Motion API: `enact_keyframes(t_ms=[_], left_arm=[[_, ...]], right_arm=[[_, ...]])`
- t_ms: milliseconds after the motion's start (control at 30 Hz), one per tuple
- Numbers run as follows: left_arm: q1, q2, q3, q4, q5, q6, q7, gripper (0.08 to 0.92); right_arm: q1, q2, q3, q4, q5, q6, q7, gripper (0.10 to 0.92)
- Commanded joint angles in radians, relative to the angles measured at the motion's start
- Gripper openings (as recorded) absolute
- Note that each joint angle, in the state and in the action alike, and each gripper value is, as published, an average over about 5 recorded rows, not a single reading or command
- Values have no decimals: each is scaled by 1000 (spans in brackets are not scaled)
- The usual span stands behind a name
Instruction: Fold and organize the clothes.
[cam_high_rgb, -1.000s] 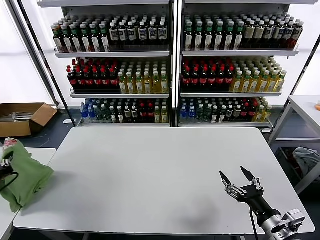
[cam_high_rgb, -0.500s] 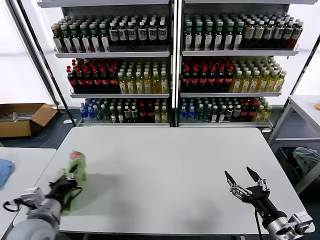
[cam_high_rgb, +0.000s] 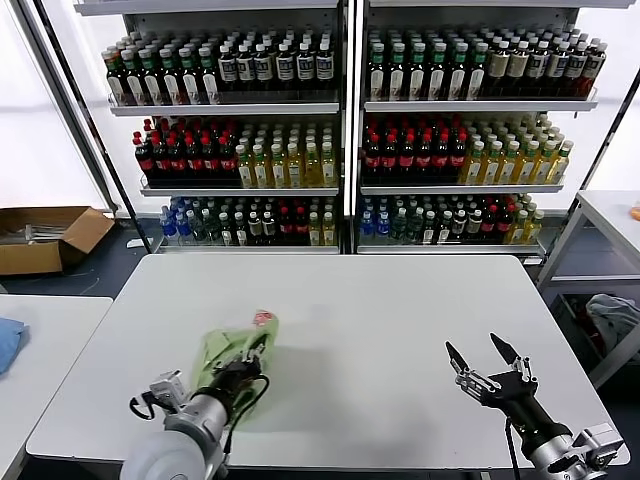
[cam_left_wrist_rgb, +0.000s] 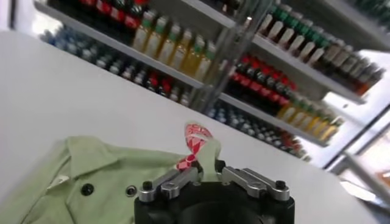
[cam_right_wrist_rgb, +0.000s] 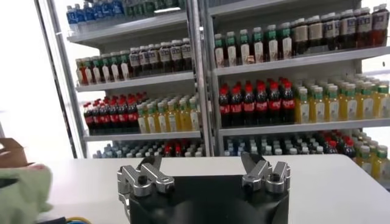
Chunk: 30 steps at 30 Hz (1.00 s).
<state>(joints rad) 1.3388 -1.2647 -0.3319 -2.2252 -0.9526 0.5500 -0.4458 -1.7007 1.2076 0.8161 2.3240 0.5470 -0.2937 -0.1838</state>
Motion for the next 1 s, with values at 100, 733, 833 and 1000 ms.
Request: enact_keyframes(t_ms=[100,733,833,1000], left_arm=[[-39,-55,117,-2,-221,-26,24,269],[44,136,-367,89,278,-72,371,799],[78,123,-394,77,281,-81,372,820],[117,83,-388,56,281,-85,368,823]], right_arm=[[25,-23,-99,-2,-35,-35,26,823],[377,-139,-646,-297,4,-254,101,823],[427,-126,-699,-350,-10,-268,104,823],[492,-101,-772,-402,-10,-283,136,823]])
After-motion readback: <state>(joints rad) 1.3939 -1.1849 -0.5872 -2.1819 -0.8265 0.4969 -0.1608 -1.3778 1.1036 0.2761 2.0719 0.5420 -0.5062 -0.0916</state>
